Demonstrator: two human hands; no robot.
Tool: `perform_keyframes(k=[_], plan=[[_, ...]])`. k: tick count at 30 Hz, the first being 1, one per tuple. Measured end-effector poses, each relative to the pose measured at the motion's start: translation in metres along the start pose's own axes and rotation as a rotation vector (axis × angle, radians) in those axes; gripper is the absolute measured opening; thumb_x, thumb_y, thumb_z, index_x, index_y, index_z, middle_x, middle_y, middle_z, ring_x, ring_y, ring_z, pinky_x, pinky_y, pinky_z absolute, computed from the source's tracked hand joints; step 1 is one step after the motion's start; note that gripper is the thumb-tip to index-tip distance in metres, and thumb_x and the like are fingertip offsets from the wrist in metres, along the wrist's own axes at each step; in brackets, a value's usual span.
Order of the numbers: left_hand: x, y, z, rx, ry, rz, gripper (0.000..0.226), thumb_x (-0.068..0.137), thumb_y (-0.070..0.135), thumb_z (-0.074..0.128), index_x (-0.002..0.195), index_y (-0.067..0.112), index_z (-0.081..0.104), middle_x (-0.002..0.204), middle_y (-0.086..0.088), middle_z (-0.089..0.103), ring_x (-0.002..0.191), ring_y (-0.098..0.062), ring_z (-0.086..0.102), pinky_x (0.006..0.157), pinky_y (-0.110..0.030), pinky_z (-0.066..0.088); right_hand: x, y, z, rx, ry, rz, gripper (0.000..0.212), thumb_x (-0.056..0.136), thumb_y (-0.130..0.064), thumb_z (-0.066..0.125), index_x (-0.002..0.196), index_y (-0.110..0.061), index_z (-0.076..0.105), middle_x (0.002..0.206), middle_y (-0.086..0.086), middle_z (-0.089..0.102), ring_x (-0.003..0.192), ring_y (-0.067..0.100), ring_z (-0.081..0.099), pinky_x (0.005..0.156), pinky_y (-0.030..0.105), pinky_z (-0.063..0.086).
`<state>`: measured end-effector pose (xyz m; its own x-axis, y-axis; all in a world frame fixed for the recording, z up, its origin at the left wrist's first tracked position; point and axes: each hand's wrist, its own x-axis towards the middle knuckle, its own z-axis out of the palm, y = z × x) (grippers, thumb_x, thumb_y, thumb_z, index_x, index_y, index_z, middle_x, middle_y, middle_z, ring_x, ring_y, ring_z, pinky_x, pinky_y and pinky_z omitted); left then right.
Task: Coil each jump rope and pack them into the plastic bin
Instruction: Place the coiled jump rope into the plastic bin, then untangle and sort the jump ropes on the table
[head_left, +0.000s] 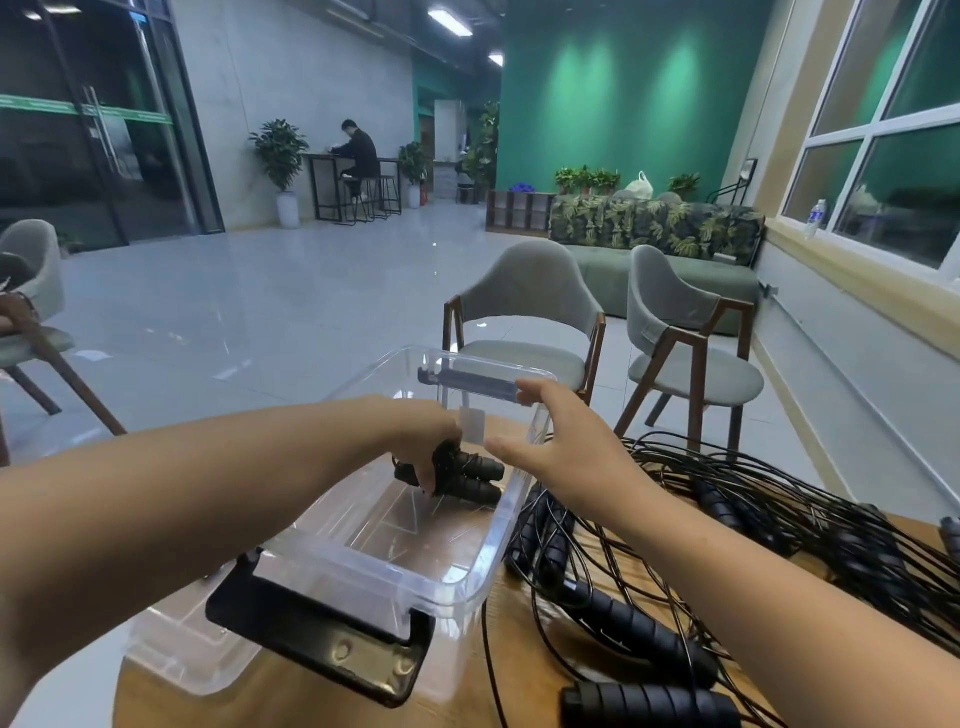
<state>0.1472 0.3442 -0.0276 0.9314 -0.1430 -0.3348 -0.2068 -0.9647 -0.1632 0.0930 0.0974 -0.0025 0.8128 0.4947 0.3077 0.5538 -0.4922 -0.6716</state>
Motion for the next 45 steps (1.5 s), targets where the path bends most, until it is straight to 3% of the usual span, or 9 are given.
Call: perform_keyframes(k=[5, 10, 16, 23, 32, 37, 40, 45], plan=[[-0.005, 0.0, 0.002, 0.189, 0.152, 0.059, 0.075, 0.067, 0.061, 0.089, 0.128, 0.024, 0.068, 0.116, 0.001, 0.056, 0.101, -0.02, 0.053, 0.074, -0.032, 0.049, 0.001, 0.001, 0.002, -0.002, 0.011, 0.004, 0.078, 0.093, -0.046, 0.08, 0.158, -0.025, 0.043, 0.154, -0.009, 0.052, 0.132, 0.0, 0.043, 0.105, 0.023, 0.036], [-0.005, 0.006, -0.007, 0.093, 0.19, 0.038, 0.083, 0.067, 0.037, 0.097, 0.135, 0.02, 0.052, 0.128, -0.004, 0.059, 0.102, -0.02, 0.053, 0.078, -0.032, 0.049, -0.001, 0.003, 0.003, -0.007, 0.027, 0.006, 0.077, 0.093, -0.048, 0.079, 0.157, -0.025, 0.044, 0.154, -0.01, 0.052, 0.131, -0.001, 0.042, 0.105, 0.023, 0.034], [-0.017, 0.007, -0.023, -0.054, 0.147, -0.008, 0.067, 0.079, 0.04, 0.089, 0.134, 0.022, 0.056, 0.124, -0.003, 0.064, 0.103, -0.021, 0.056, 0.079, -0.031, 0.045, -0.008, 0.001, 0.0, -0.006, 0.08, -0.026, 0.071, 0.092, -0.058, 0.074, 0.151, -0.026, 0.05, 0.148, -0.012, 0.057, 0.128, -0.002, 0.045, 0.103, 0.022, 0.037], [-0.055, 0.041, -0.044, -0.176, 0.382, -0.012, 0.021, 0.096, 0.03, 0.07, 0.115, 0.021, 0.065, 0.115, -0.004, 0.068, 0.096, -0.021, 0.058, 0.079, -0.032, 0.05, -0.038, 0.001, -0.027, -0.052, 0.055, -0.017, 0.061, 0.101, -0.053, 0.067, 0.154, -0.028, 0.049, 0.154, -0.011, 0.054, 0.138, 0.002, 0.047, 0.118, 0.033, 0.043], [-0.119, 0.126, -0.082, -0.424, 0.693, 0.068, 0.015, 0.096, 0.031, 0.069, 0.106, 0.02, 0.068, 0.098, -0.001, 0.07, 0.09, -0.019, 0.064, 0.079, -0.034, 0.055, -0.114, 0.008, -0.088, -0.135, 0.022, 0.079, 0.053, 0.101, -0.049, 0.069, 0.147, -0.026, 0.057, 0.142, -0.01, 0.064, 0.127, 0.005, 0.059, 0.109, 0.03, 0.05], [-0.141, 0.189, -0.076, -0.511, 0.681, 0.178, 0.016, 0.095, 0.037, 0.072, 0.105, 0.026, 0.066, 0.093, 0.005, 0.069, 0.086, -0.011, 0.065, 0.075, -0.034, 0.058, -0.176, 0.026, -0.12, -0.193, 0.01, 0.164, 0.039, 0.1, -0.049, 0.07, 0.135, -0.032, 0.066, 0.126, -0.018, 0.069, 0.113, -0.002, 0.063, 0.101, 0.027, 0.053], [-0.151, 0.23, -0.061, -0.578, 0.615, 0.251, 0.016, 0.095, 0.037, 0.074, 0.105, 0.027, 0.066, 0.092, 0.01, 0.067, 0.083, -0.004, 0.063, 0.069, -0.025, 0.054, -0.212, 0.037, -0.135, -0.197, -0.002, 0.214, 0.035, 0.1, -0.047, 0.071, 0.132, -0.033, 0.068, 0.119, -0.023, 0.069, 0.106, -0.013, 0.061, 0.09, 0.011, 0.046], [-0.157, 0.286, -0.027, -0.546, 0.48, 0.363, 0.024, 0.093, 0.044, 0.073, 0.112, 0.033, 0.065, 0.097, 0.013, 0.068, 0.088, 0.001, 0.063, 0.078, -0.025, 0.059, -0.267, 0.057, -0.152, -0.178, 0.002, 0.308, 0.029, 0.1, -0.044, 0.072, 0.128, -0.037, 0.069, 0.116, -0.023, 0.072, 0.105, -0.012, 0.063, 0.088, 0.01, 0.045]])
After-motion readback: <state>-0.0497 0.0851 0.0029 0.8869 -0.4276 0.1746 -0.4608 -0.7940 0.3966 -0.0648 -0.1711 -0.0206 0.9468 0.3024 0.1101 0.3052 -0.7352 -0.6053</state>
